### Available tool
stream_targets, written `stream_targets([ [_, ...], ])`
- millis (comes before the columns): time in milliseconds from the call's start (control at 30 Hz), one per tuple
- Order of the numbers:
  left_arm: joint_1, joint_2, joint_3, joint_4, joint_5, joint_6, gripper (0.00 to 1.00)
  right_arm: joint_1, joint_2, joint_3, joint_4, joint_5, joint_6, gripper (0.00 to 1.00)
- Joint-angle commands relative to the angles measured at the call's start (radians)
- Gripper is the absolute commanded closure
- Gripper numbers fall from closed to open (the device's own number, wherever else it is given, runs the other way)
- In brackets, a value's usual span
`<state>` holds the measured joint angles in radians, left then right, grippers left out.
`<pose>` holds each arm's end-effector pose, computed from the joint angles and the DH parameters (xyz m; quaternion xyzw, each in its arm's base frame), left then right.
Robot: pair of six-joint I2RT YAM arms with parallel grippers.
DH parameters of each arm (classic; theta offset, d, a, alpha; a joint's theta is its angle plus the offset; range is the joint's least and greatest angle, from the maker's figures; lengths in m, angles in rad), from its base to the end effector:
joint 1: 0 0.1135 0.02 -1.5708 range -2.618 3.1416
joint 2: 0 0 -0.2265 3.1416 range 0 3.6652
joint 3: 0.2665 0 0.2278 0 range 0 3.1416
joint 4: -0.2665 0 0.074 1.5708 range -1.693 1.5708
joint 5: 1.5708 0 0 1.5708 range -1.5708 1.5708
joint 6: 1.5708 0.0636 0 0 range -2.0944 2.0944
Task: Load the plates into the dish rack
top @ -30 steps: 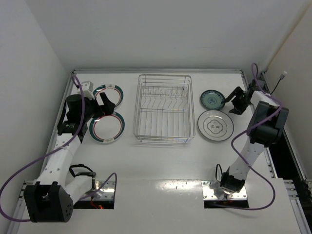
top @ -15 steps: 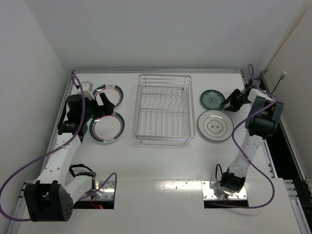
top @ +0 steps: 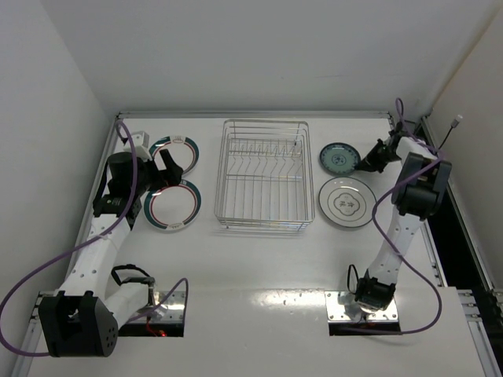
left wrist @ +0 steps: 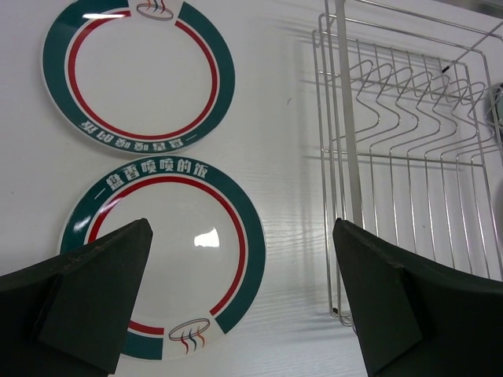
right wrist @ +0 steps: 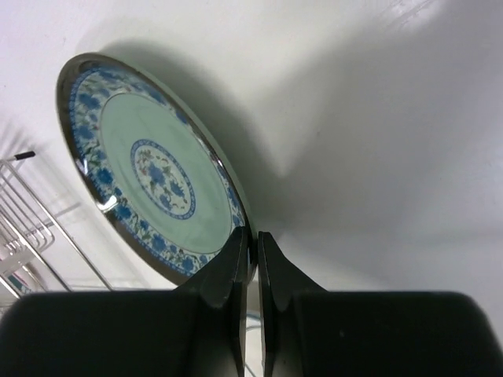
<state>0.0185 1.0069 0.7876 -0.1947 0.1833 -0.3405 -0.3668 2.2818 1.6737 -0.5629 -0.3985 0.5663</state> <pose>0.2517 -0.0069 0.2608 -0.0996 0.8294 -0.1629 0.5251 0.4140 -0.1326 0.0867 0.3970 0.8757 0.2124 0.1744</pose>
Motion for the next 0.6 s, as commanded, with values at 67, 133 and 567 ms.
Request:
stream_targets([
  [67,-0.008,-0.001,0.021,0.012,-0.01,0.02,0.0,0.011,-0.227,-0.023,0.014,0.113,-0.029,1.0],
  [133,-0.008,0.01,0.021,0.012,-0.01,0.02,0.0,0.034,-0.296,-0.014,0.023,0.141,-0.029,1.0],
  [567,-0.008,0.03,0.021,0.012,-0.001,0.011,0.0,0.365,-0.645,-0.012,0.038,0.541,-0.077,1.0],
])
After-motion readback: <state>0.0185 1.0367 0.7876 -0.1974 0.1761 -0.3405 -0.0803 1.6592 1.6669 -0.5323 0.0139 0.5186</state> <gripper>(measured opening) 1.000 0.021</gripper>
